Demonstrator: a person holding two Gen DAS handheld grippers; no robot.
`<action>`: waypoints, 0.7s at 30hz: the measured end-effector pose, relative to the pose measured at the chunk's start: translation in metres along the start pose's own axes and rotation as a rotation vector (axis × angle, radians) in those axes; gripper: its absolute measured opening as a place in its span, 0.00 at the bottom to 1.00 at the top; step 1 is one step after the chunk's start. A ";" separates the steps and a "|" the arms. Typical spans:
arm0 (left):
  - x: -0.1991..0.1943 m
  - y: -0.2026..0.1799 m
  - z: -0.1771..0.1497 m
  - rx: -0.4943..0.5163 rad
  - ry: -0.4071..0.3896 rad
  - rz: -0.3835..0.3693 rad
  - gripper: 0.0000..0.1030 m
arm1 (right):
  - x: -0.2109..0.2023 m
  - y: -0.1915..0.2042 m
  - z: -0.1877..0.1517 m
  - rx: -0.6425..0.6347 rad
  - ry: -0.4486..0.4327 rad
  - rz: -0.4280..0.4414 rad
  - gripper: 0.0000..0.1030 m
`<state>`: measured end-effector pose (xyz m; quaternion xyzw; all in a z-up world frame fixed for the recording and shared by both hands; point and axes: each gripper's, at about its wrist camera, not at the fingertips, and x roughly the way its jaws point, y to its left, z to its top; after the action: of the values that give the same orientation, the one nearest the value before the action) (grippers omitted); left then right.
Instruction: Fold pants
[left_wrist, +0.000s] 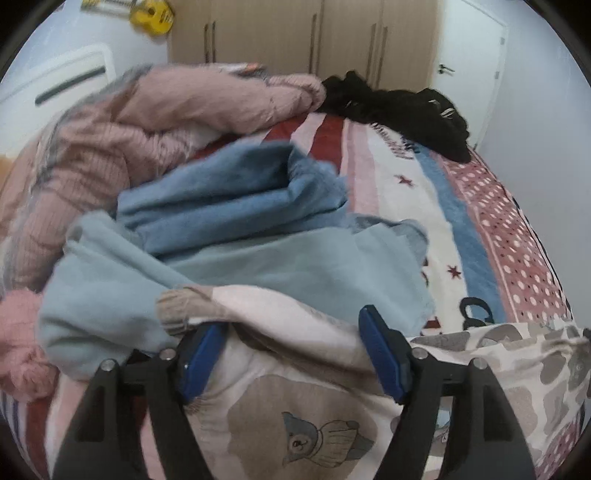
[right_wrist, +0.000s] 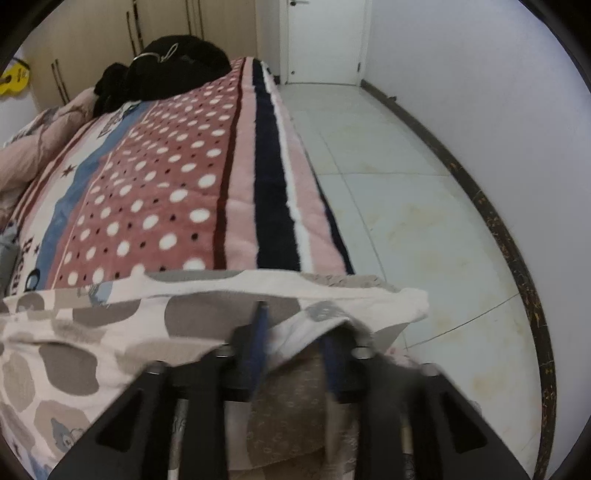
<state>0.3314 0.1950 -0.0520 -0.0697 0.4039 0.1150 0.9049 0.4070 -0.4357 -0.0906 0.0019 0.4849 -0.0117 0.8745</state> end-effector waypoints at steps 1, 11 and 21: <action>-0.004 -0.001 0.000 0.013 -0.001 0.004 0.68 | -0.004 -0.001 -0.002 0.002 -0.003 0.013 0.38; -0.033 0.000 0.023 0.077 -0.052 0.048 0.73 | -0.078 0.010 -0.021 -0.061 -0.094 0.134 0.60; -0.056 0.003 0.009 0.087 -0.096 0.065 0.97 | -0.068 0.006 -0.068 -0.160 -0.068 0.036 0.60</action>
<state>0.3010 0.1918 -0.0044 -0.0114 0.3670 0.1300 0.9210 0.3133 -0.4277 -0.0687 -0.0595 0.4543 0.0429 0.8878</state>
